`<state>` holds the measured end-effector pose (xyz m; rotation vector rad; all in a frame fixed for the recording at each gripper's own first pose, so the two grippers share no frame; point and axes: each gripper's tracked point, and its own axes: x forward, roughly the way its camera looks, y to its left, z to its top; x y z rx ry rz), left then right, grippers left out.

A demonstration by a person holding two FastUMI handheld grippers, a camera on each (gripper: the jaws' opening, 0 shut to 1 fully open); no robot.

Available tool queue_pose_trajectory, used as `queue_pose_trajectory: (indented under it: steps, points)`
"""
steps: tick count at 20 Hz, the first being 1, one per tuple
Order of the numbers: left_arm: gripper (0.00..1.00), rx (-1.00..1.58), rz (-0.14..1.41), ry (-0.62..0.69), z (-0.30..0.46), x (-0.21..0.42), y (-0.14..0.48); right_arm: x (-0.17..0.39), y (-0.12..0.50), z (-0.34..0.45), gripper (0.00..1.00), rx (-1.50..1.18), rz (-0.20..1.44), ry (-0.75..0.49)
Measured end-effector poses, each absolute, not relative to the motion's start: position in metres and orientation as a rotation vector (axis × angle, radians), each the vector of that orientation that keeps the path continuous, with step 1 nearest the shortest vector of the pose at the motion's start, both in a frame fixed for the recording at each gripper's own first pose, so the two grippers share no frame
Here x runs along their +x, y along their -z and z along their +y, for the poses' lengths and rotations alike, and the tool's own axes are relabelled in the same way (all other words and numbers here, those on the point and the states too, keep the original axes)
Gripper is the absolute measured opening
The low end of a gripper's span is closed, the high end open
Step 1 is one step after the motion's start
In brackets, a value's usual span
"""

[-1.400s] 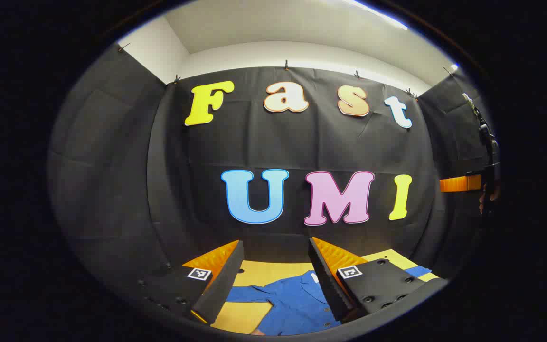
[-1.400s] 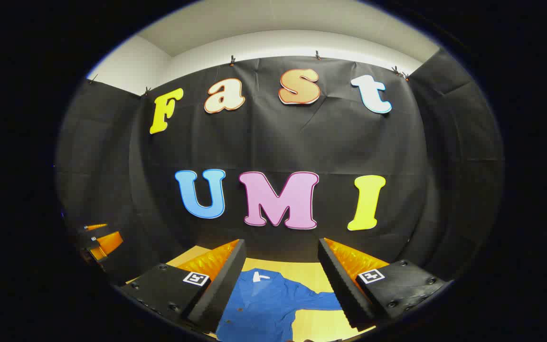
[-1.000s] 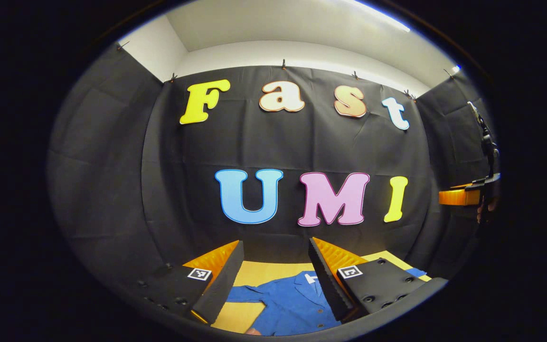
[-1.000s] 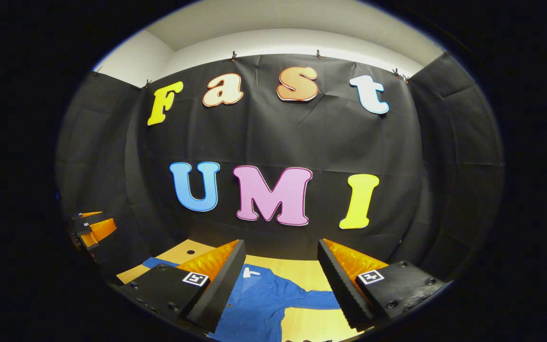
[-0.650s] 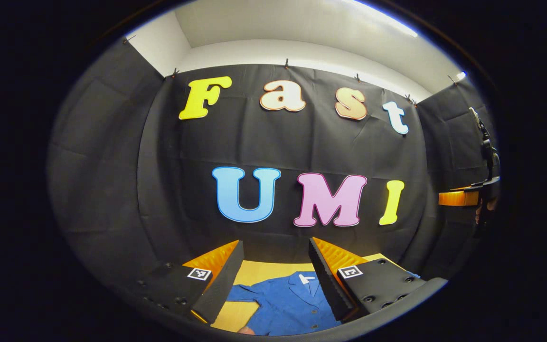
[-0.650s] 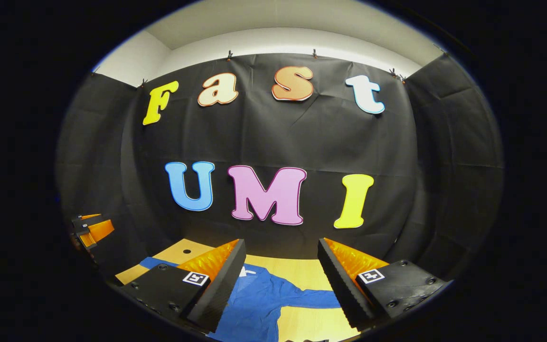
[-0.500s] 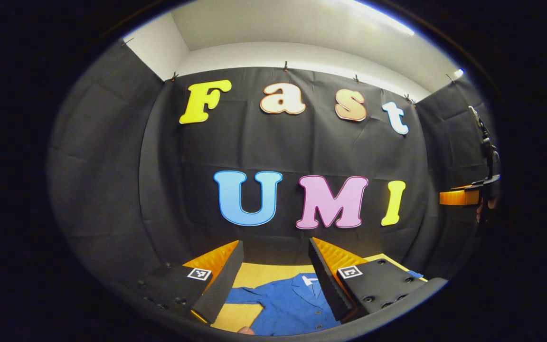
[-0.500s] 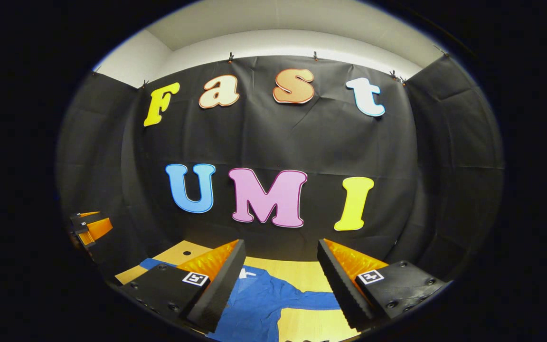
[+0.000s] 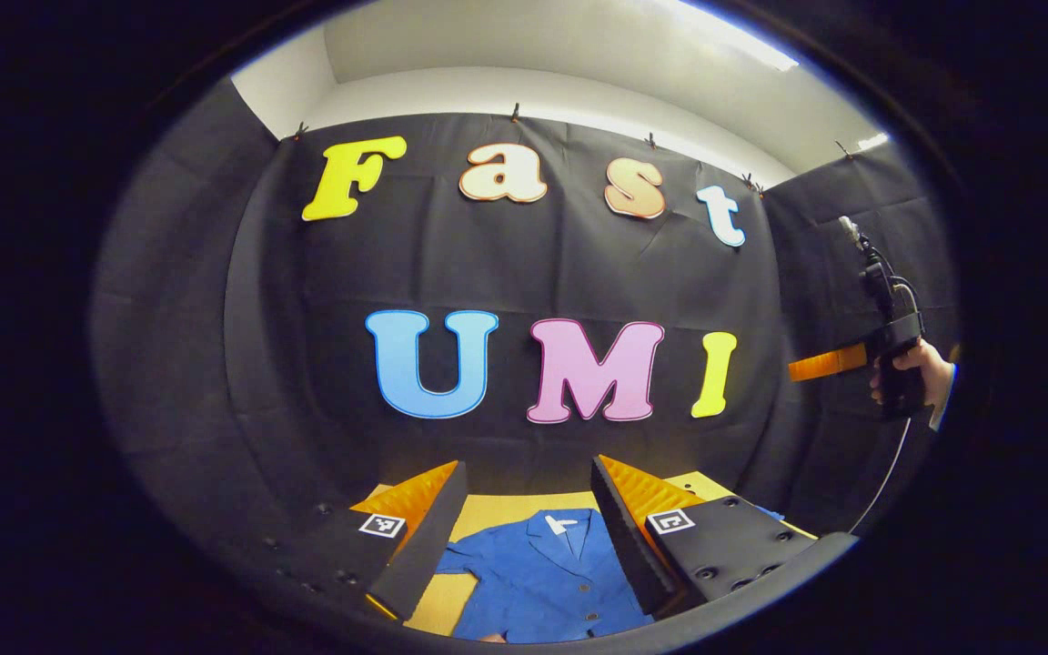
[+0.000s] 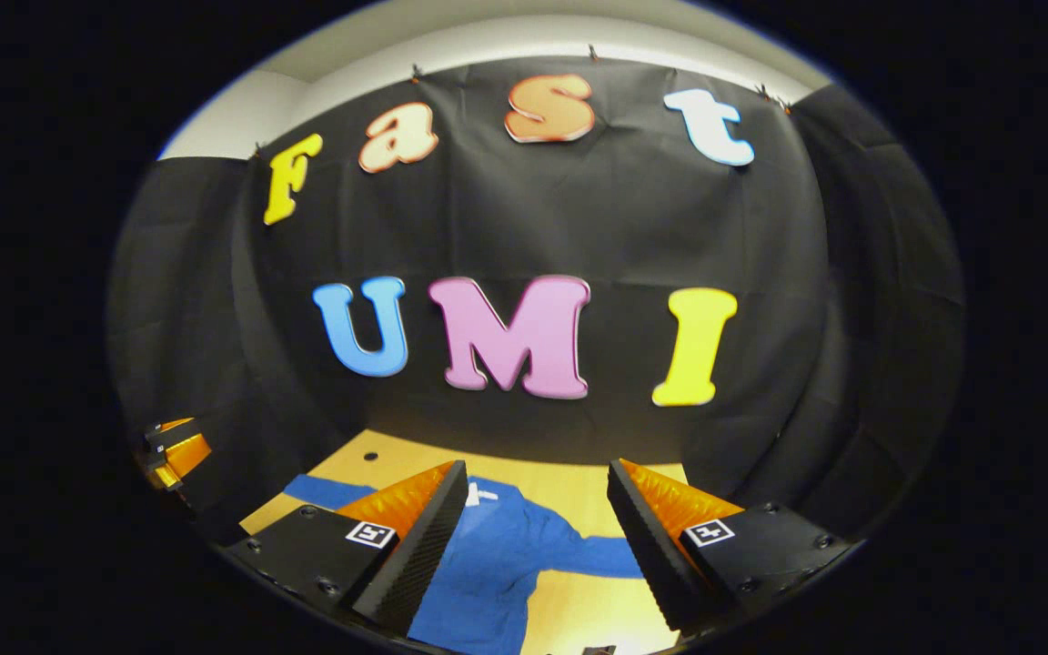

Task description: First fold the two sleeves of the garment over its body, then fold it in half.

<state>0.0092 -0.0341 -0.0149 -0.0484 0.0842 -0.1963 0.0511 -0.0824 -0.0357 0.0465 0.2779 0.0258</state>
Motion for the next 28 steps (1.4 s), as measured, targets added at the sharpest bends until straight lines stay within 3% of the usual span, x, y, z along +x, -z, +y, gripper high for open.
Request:
queue_pose_trajectory:
  steps: [4,7,12,18,25,28]
  points:
    - [0.79,-0.101,0.148,0.173,-0.038,0.023,0.032,0.077,0.132,-0.159,0.99,0.188,0.64,0.056]
    - [0.78,-0.1,0.156,0.14,-0.041,0.039,0.038,0.095,0.224,-0.232,0.98,0.33,0.922,0.194]
    - [0.78,-0.149,0.196,0.1,-0.065,0.067,0.05,0.103,0.376,-0.334,1.0,0.436,1.226,0.379]
    - [0.79,-0.187,0.245,0.046,-0.098,0.099,0.065,0.092,0.483,-0.42,0.99,0.501,1.382,0.524]
    - [0.78,-0.223,0.3,0.072,-0.14,0.118,0.076,0.095,0.522,-0.428,0.93,0.541,1.441,0.492]
    - [0.78,-0.184,0.291,0.077,-0.143,0.117,0.075,0.101,0.528,-0.422,0.65,0.565,1.441,0.471]
